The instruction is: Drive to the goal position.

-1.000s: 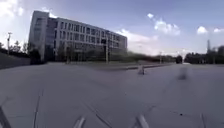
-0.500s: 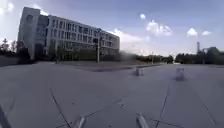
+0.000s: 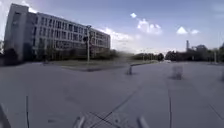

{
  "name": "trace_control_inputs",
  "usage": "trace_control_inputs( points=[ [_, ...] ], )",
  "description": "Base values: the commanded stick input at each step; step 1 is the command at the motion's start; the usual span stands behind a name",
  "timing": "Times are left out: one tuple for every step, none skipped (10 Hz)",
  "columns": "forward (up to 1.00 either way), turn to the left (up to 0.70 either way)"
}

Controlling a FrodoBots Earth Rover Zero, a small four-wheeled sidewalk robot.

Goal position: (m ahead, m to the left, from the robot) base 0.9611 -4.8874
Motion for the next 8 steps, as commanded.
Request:
trace_control_inputs(
  points=[
    [0.0,0.0],
    [0.0,0.0],
    [0.0,0.0],
    [0.0,0.0],
    [0.0,0.0],
    [0.03,0.0],
    [0.58,0.0],
    [1.0,0.0]
  ],
)
